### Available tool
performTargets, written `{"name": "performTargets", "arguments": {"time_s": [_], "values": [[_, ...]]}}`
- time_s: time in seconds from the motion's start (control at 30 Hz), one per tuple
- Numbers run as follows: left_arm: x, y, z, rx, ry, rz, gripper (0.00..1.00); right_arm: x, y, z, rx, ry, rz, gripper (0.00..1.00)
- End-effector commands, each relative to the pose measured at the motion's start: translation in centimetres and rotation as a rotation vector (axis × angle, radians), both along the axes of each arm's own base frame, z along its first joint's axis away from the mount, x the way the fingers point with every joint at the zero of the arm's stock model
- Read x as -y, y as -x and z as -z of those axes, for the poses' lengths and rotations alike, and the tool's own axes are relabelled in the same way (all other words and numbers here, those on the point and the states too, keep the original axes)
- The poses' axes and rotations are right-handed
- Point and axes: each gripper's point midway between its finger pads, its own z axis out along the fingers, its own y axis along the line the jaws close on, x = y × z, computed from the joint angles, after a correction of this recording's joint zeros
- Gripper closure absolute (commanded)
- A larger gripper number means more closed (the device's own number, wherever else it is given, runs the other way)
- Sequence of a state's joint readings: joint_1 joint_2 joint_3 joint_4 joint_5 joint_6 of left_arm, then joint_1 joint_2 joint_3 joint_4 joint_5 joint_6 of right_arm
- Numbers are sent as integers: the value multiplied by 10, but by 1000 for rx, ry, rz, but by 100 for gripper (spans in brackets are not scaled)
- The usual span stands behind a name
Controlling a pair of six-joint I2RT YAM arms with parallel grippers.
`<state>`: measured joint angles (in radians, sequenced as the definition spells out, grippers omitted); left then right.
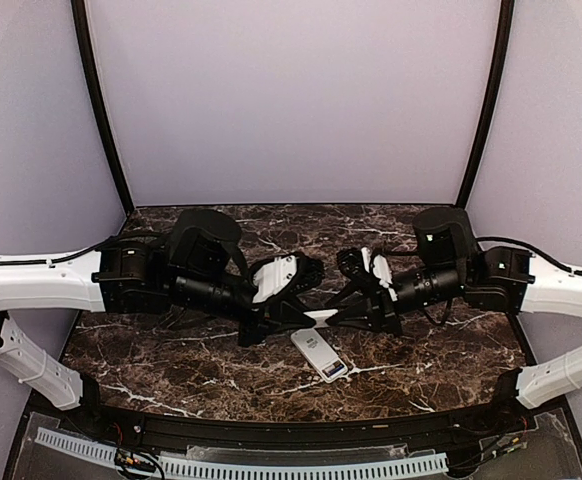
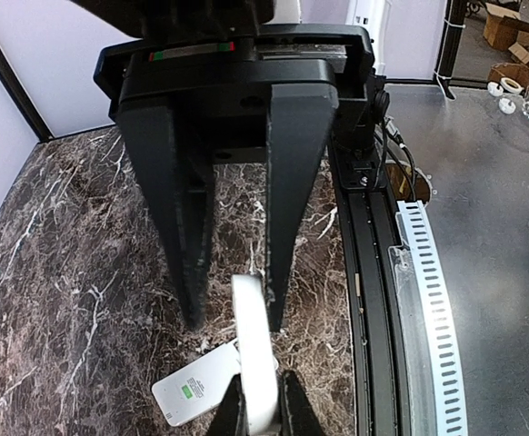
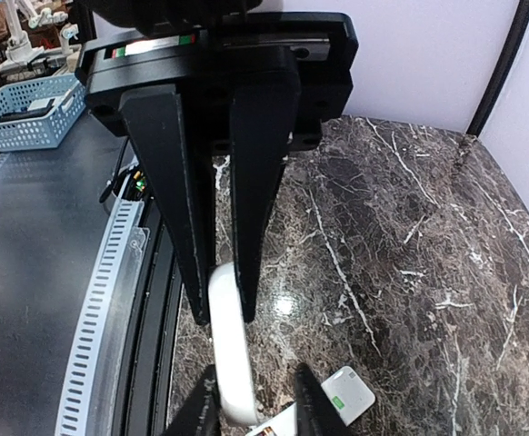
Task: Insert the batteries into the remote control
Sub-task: Pass from the left arm to the right
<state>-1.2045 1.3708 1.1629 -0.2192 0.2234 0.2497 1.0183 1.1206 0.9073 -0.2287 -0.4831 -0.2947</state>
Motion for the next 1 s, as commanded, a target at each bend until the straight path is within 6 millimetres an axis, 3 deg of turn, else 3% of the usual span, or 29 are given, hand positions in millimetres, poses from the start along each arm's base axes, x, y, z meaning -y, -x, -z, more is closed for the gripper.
{"name": "performTargets", "arguments": {"time_s": [0.0,0.13,0.27,0.37,0.43,0.5,0.53,0.63,0.87,0.93,0.97], "values": [[1,1,-6,-14,5,9,98,-6,5,-14,-4,-39,-32,81],[2,2,-7,-11,12,15,98,-5,7,-11,-19,-29,-36,86],[3,2,-8,-12,17,16,98,-4,9,-16,-22,-43,-41,98],[3,2,-9,-13,23,15,89,-2,12,-21,-28,-64,-46,100],[1,1,-12,-9,42,6,79,-1,12,-27,-30,-84,-40,100],[-1,-1,-19,1,74,-11,61,0,12,-32,-30,-106,-31,100],[-3,-2,-23,6,96,-25,47,1,12,-35,-30,-118,-24,100],[-11,-5,-41,9,173,-62,28,4,8,-47,-30,-165,21,100],[-44,-20,-95,-48,591,-200,20,17,-15,-107,-112,-508,216,100],[-54,-21,-111,-108,729,-210,23,22,-18,-125,-134,-637,236,100],[-54,-22,-117,-147,780,-207,29,25,-19,-135,-135,-699,237,100]]}}
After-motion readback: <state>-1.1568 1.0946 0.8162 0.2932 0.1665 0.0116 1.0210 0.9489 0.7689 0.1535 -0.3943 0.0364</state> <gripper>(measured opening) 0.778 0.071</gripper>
